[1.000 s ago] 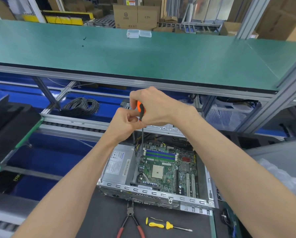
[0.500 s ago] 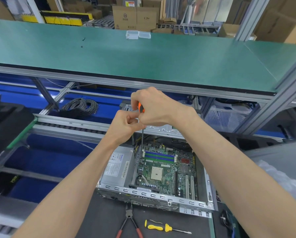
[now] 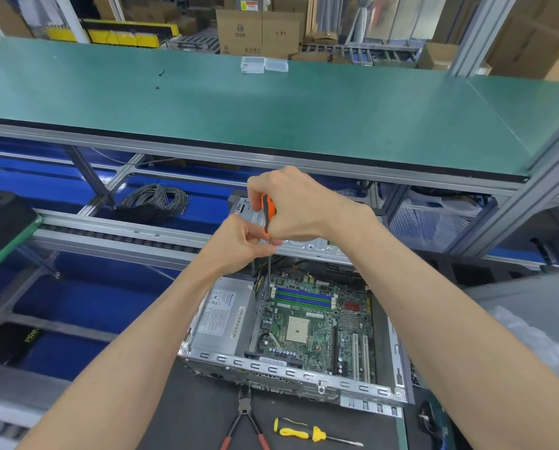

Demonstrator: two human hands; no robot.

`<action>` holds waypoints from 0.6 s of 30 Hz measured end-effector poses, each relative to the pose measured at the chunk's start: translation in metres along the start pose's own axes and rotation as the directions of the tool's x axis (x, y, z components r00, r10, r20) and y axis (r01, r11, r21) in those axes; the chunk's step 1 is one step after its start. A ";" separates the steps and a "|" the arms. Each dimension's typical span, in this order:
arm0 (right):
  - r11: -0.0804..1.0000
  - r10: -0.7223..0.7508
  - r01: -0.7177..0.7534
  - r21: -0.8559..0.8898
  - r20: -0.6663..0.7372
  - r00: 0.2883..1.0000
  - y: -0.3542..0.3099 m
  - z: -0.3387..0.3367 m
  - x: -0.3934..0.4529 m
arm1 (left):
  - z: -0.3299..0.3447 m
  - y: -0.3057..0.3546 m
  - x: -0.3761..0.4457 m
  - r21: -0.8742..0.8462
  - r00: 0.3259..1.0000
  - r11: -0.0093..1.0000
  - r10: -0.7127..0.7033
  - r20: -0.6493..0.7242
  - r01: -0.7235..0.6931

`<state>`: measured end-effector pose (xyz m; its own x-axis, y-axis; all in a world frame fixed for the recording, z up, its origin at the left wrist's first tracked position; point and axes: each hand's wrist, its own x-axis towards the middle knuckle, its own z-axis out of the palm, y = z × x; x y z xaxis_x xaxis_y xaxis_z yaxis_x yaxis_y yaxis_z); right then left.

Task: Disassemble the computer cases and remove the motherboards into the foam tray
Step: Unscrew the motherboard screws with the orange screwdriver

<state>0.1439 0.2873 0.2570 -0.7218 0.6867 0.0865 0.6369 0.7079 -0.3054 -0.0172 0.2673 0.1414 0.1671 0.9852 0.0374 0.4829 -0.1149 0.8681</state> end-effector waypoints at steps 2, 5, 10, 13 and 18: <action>0.996 0.071 -0.074 -0.047 -0.052 0.996 0.000 0.002 0.001 | 0.002 -0.004 0.003 0.010 0.999 0.999 -0.039 0.025 0.039; 0.955 0.153 -0.183 -0.234 -0.139 0.978 -0.003 0.008 0.004 | 0.004 -0.007 0.006 0.015 0.997 0.997 -0.080 -0.005 0.080; 0.999 0.006 -0.004 -0.035 0.053 0.999 0.004 -0.004 0.000 | 0.004 -0.008 0.006 0.085 0.995 0.992 -0.099 0.024 0.097; 0.999 0.044 -0.044 -0.015 0.001 0.999 0.001 -0.003 -0.003 | 0.004 -0.003 0.005 0.093 0.994 0.990 -0.109 0.025 0.107; 0.974 0.106 -0.127 -0.189 -0.114 0.988 0.000 0.006 0.001 | 0.004 0.001 0.008 0.147 0.985 0.977 -0.162 0.056 0.153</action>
<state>0.1410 0.2871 0.2518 -0.6144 0.7725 0.1607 0.7629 0.6336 -0.1290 -0.0122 0.2742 0.1406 0.1346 0.9821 -0.1319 0.6236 0.0195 0.7815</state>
